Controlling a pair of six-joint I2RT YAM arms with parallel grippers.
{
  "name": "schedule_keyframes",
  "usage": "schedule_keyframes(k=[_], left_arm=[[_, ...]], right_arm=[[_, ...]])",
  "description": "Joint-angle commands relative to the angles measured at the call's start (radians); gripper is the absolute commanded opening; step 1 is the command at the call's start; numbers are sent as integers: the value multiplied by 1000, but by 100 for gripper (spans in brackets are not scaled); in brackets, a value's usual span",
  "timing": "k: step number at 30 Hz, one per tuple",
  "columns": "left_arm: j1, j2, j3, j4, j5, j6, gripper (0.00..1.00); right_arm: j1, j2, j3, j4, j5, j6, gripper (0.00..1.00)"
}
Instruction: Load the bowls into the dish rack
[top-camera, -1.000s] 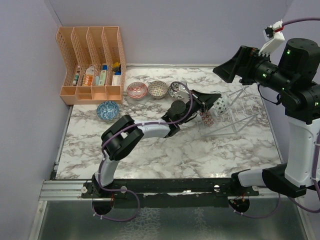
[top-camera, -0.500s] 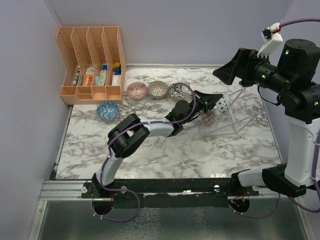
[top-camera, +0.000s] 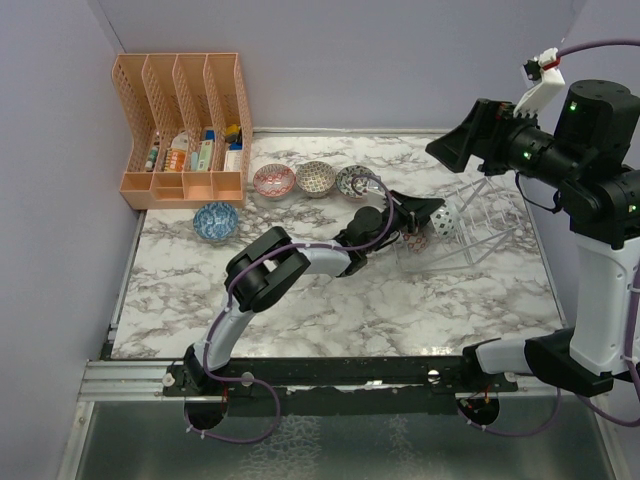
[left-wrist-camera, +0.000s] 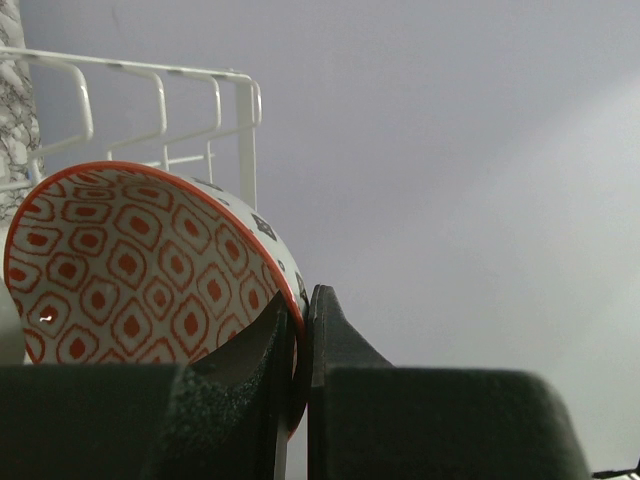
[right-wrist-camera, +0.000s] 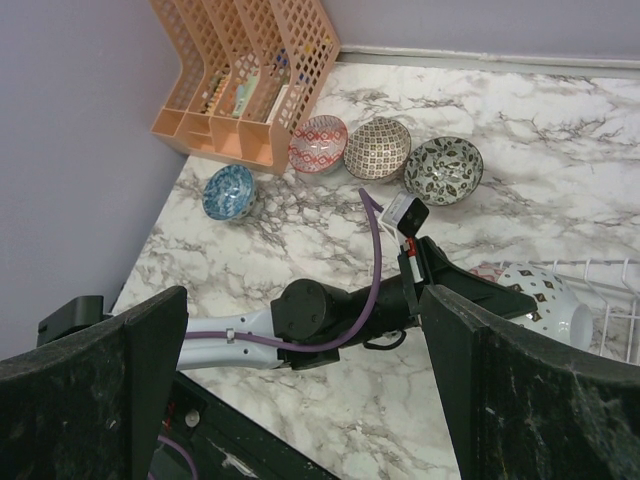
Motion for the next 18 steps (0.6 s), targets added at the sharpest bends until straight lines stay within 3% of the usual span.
schedule_keyframes(k=[1,18], left_arm=[[-7,-4,20,94,23,-16,0],[19,6,16,105,44,-34,2]], right_arm=[[-4,-23,-13,-23,-1,-19,99],[-4,-31,-52,-3,-8,-23,99]])
